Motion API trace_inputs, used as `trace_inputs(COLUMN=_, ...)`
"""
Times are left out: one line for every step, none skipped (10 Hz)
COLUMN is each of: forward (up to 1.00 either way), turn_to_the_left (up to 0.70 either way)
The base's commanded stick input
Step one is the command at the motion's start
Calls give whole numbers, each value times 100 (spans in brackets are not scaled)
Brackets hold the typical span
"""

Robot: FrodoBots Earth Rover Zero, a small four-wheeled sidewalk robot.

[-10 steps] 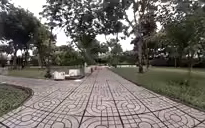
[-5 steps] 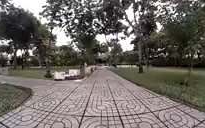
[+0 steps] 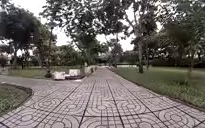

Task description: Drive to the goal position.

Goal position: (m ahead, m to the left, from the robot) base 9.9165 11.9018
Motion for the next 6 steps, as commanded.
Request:
trace_inputs(forward=100, turn_to_the_left=27)
trace_inputs(forward=100, turn_to_the_left=27)
trace_inputs(forward=100, turn_to_the_left=27)
trace_inputs(forward=100, turn_to_the_left=27)
trace_inputs(forward=100, turn_to_the_left=27)
trace_inputs(forward=100, turn_to_the_left=27)
